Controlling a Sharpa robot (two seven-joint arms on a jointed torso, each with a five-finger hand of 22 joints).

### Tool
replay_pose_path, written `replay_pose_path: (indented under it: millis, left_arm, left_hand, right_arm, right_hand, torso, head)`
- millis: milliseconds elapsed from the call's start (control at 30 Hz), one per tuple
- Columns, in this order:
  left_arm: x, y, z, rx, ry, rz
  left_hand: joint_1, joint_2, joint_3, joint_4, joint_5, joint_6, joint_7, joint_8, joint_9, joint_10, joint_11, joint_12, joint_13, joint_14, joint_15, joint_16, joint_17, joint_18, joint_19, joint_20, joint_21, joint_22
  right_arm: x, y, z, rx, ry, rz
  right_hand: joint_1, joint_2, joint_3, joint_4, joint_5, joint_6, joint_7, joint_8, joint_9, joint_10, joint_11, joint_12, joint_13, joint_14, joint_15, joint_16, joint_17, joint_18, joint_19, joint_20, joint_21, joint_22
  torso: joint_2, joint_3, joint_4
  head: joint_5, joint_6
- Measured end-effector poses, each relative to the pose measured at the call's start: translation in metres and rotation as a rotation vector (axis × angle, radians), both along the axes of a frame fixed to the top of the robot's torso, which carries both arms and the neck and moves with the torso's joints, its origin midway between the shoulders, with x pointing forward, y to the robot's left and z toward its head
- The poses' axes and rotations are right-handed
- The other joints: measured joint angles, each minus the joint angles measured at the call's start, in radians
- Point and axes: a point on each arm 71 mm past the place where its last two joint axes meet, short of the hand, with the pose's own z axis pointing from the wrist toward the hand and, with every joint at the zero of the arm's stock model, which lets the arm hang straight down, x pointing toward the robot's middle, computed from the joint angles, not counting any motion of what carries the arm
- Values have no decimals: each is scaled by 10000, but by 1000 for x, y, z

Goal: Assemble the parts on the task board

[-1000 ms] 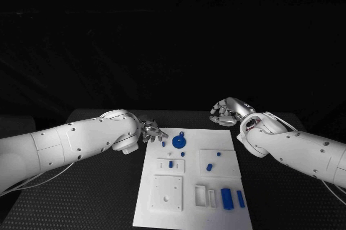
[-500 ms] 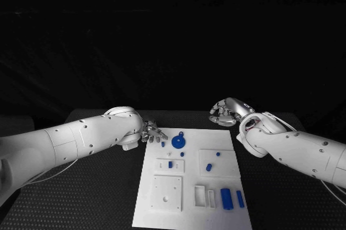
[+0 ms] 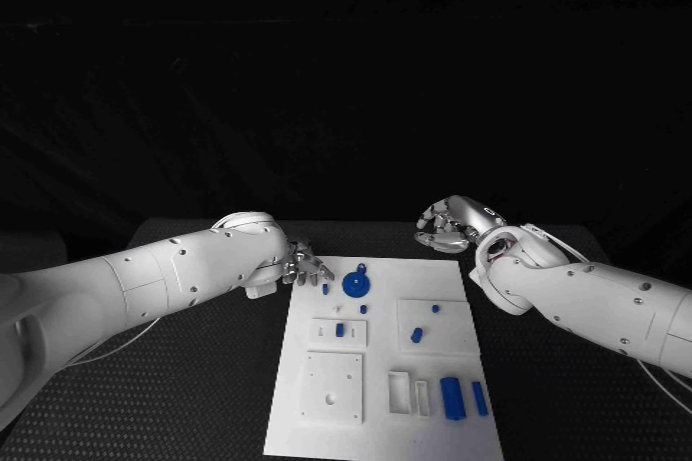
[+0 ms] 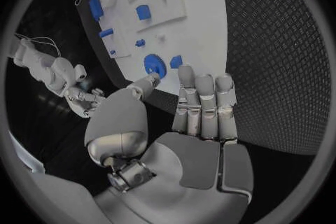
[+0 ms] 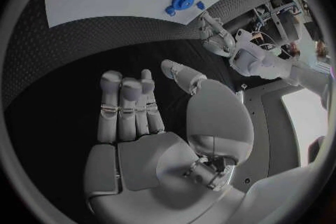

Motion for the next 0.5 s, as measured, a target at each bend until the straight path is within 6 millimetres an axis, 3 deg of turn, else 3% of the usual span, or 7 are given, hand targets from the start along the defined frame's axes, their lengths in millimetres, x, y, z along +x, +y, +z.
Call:
replay_pose_path:
  millis: [500]
  left_arm:
    - [1,-4,-13,79,264,7]
  left_hand:
    - [84,236,-154,-94,0,-15,-17,0,12,-11,-11,0,22,-33,37,0,-10,1,1,0,0,42]
  right_arm:
    - [0,1,0,8,1,20]
  right_hand:
    - [0,0,0,0,0,8,-8,0,0,1,-1,0,-8,-4,4,0,-1,0,0,0,0,8]
  torso:
    - [2,6,-7]
  head:
    - [-63,-35]
